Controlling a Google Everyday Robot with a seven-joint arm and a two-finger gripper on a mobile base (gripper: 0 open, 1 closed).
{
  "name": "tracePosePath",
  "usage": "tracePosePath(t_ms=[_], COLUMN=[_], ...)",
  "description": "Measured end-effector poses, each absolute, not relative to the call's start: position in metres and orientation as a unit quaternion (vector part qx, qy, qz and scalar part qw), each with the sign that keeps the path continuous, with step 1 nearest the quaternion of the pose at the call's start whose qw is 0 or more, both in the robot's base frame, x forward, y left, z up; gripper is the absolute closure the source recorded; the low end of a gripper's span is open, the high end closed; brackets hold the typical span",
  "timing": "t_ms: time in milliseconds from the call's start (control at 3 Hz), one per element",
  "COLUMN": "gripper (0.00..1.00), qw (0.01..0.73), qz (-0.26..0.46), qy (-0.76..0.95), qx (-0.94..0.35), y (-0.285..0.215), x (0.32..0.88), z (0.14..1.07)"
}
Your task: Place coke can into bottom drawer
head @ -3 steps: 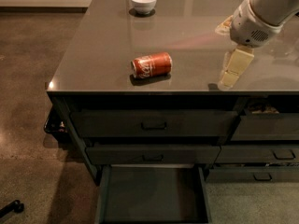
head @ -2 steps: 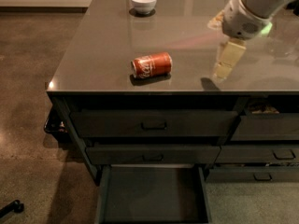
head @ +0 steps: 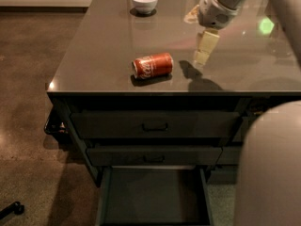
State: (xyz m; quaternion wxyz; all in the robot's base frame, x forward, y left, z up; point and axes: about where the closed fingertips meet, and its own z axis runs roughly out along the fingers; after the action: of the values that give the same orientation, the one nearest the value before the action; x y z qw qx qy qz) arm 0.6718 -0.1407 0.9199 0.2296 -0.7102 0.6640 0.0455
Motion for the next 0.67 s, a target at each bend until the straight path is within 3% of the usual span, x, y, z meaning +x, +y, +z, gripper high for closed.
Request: tracePosePath(t_ms=[333,667], gripper=[0.0,0.0], qw=[0.261,0.261], qz=[0.081,0.081], qy=[0.636,0.636], qx=[-0.722,-0.722], y=[-0.1083,-0.1083], x=[0.709,0.709], z=[0.896,0.896])
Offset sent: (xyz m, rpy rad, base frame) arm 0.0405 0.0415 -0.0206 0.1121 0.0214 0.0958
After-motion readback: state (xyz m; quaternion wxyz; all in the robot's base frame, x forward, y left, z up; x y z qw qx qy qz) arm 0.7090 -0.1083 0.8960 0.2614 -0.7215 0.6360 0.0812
